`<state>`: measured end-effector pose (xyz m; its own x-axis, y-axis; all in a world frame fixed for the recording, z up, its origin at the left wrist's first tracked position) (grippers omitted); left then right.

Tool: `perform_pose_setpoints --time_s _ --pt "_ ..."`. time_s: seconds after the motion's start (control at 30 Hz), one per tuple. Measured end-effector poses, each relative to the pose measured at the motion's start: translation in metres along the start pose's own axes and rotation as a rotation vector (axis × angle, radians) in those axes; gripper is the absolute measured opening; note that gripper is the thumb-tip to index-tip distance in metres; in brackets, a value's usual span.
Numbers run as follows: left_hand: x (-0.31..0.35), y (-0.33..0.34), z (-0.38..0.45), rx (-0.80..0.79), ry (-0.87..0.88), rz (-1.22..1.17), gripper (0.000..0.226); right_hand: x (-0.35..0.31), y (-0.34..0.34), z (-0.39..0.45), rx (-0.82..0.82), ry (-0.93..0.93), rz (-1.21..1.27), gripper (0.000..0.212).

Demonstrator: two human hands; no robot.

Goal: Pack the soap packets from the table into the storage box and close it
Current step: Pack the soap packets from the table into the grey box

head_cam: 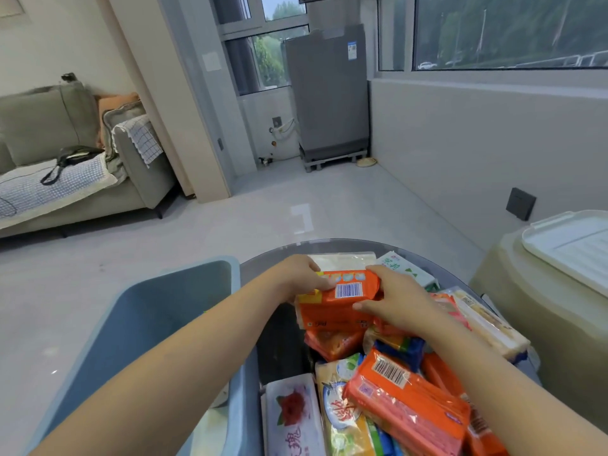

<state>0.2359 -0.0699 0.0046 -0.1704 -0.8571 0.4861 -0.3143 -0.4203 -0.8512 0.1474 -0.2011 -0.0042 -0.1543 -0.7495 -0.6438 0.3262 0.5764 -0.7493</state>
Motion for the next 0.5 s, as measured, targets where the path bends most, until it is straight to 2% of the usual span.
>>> perform_pose_setpoints --time_s 0.17,0.33,0.5 --pt "0.001 -0.012 -0.011 0.059 0.034 -0.071 0.056 -0.002 -0.009 0.001 0.092 -0.036 0.106 0.063" --pt "0.005 -0.043 -0.035 0.152 0.053 -0.335 0.046 -0.017 -0.042 -0.002 0.224 -0.072 0.370 0.064" --pt "0.003 -0.074 -0.073 0.166 0.056 -0.544 0.053 -0.051 -0.074 -0.026 0.343 -0.118 0.606 0.075"
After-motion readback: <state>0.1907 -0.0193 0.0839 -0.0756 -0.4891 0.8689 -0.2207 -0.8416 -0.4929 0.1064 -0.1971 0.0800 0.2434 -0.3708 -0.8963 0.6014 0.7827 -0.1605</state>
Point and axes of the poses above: each hand's wrist, its own z-axis towards the middle knuckle, its own y-axis out of the palm, x = y × z, the point moved 10 cm from there along z, towards the middle knuckle, and after that the axes turned 11 degrees about x, right-handed, at the moved point
